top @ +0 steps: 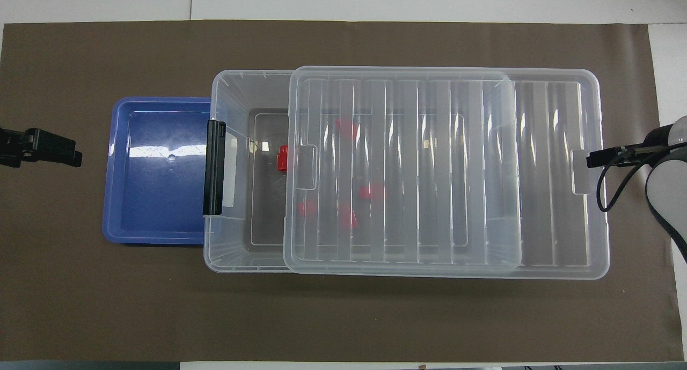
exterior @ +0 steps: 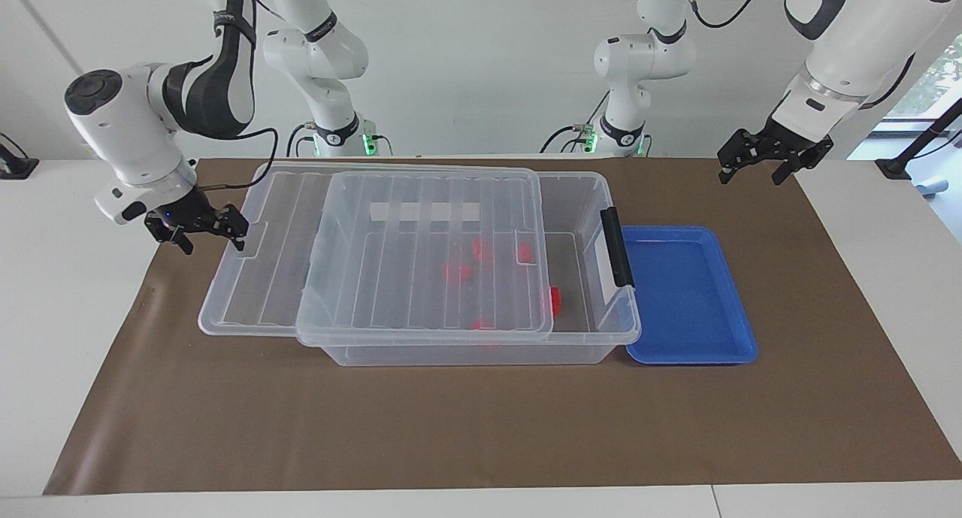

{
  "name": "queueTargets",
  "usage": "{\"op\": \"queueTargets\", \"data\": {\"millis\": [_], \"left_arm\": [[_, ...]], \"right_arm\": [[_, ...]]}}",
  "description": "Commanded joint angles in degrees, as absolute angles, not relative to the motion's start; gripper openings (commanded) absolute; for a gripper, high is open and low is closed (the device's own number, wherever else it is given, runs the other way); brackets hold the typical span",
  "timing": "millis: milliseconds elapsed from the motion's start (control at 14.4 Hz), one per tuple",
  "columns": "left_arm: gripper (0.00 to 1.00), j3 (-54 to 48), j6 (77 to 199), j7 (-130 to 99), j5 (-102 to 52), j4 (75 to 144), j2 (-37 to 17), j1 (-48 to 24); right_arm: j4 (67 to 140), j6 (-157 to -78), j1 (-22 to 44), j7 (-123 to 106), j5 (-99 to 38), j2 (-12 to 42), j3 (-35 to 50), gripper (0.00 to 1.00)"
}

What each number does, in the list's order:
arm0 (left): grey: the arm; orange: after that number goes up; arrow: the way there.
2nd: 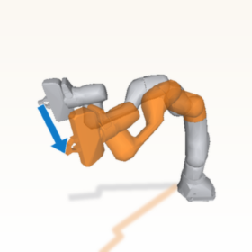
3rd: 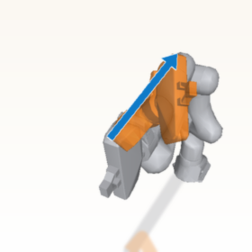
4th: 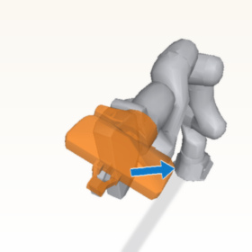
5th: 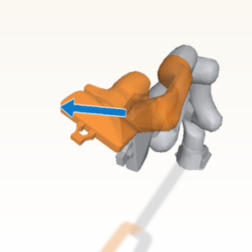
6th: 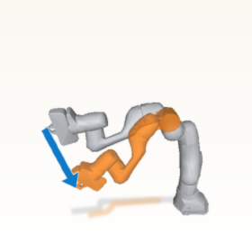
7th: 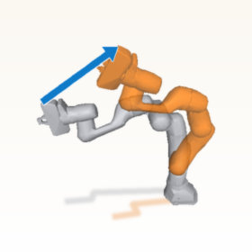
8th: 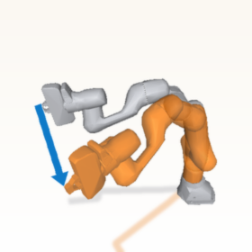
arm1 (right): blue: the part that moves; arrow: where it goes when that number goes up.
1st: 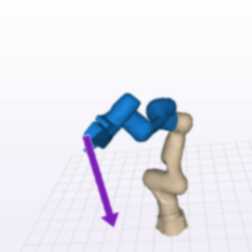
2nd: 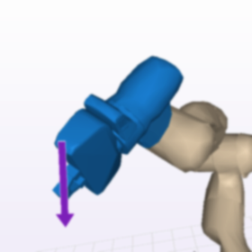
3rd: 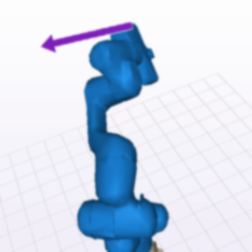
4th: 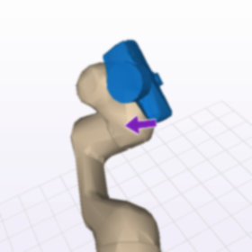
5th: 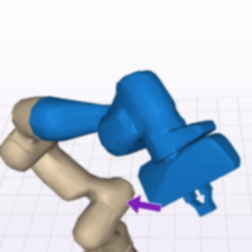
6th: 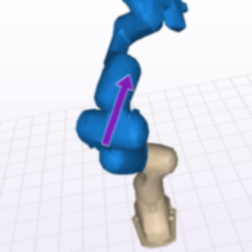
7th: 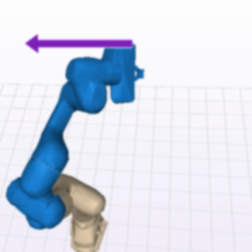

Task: Place red block in blue tray from box
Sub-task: 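Slide the clear lid away from the blue tray with the right gripper, then reach the left gripper into the open box toward a red block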

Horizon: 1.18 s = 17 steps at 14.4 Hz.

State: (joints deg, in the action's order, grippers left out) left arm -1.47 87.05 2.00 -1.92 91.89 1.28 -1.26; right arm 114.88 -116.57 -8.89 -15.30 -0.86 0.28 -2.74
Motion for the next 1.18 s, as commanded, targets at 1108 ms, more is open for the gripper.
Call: {"op": "queueTargets", "data": {"millis": [1108], "left_arm": [[1.0,-1.8,90.9,0.9,-2.3,95.4,3.3,-2.2]], "right_arm": [[115.9,-119.3,-14.8,-25.0,-0.6,-0.4,-2.5,1.0]]}}
